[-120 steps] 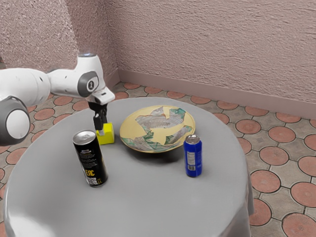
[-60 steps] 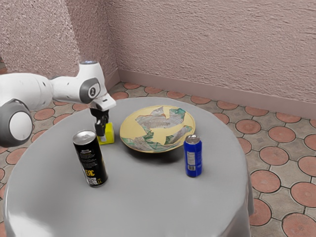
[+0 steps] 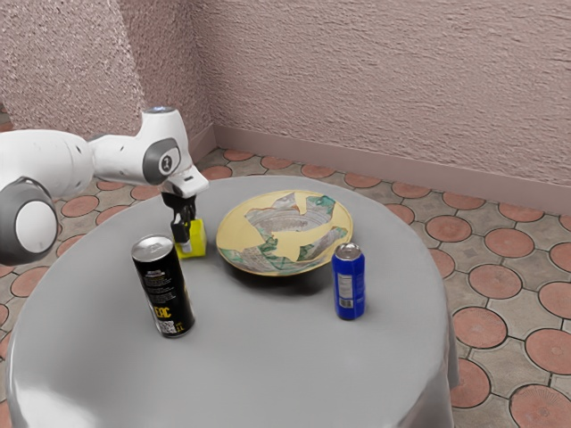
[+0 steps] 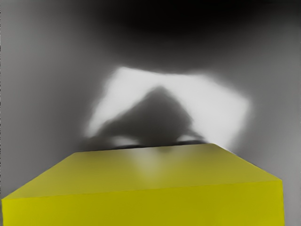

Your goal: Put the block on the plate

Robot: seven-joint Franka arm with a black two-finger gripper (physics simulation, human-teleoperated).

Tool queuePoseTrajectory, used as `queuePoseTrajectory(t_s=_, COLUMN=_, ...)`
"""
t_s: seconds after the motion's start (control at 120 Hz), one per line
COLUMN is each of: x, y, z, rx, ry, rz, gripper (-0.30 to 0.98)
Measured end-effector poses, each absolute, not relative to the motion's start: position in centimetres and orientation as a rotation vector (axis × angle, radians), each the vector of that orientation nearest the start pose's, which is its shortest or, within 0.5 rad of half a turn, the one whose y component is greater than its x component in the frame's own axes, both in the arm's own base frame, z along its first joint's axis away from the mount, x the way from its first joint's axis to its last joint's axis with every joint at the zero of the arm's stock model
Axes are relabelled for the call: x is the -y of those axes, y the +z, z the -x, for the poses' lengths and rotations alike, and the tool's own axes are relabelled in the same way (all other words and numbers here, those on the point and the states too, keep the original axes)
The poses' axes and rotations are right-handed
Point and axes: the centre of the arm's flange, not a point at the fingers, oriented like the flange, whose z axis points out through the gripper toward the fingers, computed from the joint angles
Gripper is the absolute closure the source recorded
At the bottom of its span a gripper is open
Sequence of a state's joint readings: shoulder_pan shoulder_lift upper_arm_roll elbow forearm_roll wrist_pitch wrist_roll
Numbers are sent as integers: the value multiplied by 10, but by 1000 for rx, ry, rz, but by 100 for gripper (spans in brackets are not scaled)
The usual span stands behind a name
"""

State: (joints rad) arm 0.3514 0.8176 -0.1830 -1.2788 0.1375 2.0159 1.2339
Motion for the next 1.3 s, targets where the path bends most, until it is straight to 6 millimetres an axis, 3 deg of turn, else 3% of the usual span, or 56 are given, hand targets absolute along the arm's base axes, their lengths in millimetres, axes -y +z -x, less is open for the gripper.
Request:
queuePoseTrajectory(t_s=0.658, x=-133, y=333, z=-716, rx=-1653, ry=11, rz=2657, gripper=31)
queuePoseTrajectory(t_s=0.883, x=-99, y=354, z=-720, rx=-1690, ry=-8, rz=2606, gripper=32)
queuePoseTrajectory(t_s=1.3, x=-24, y=356, z=-726, rx=-1780, ry=-8, rz=2540, gripper=32)
